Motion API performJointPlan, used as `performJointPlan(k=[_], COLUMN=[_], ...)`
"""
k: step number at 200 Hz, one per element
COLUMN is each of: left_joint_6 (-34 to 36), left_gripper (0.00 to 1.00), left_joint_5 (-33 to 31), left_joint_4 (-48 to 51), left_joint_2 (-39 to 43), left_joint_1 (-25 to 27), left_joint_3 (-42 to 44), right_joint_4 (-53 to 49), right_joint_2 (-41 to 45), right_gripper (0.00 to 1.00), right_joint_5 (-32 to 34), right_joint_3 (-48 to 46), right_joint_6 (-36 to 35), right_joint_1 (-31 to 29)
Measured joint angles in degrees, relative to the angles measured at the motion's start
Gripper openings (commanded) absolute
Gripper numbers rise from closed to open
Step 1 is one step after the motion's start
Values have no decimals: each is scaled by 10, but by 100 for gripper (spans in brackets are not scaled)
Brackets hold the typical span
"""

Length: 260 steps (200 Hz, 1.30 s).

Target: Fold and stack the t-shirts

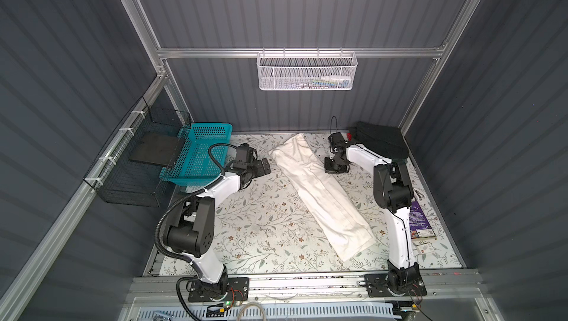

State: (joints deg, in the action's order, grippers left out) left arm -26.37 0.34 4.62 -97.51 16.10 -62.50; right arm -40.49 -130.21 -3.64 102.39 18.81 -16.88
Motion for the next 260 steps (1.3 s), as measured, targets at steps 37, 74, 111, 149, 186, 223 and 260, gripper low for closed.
performJointPlan(k=[37,74,111,149,186,223,260], left_joint_6=[0,0,0,-3,-10,-14,-13], left_gripper=[100,100,100,100,100,100,93], left_joint_5=[10,26,44,59,73,86,96], left_joint_4=[-9,-11,-12,-15,-24,-30,-28], left_joint_2=[-19,-40,-59,-65,-81,-140,-183], left_joint_1=[1,6,14,31,71,115,151], left_joint_3=[-16,-38,-61,-66,-74,-113,-155], right_joint_4=[17,38,71,76,64,66,88], right_joint_2=[32,46,76,113,158,198,248], right_gripper=[8,6,5,24,56,65,70], right_joint_5=[-7,-11,-22,-22,-17,-21,-24], right_joint_3=[-54,-80,-133,-182,-207,-207,-251], right_joint_6=[5,16,31,45,47,52,63], right_joint_1=[50,56,56,56,55,55,55])
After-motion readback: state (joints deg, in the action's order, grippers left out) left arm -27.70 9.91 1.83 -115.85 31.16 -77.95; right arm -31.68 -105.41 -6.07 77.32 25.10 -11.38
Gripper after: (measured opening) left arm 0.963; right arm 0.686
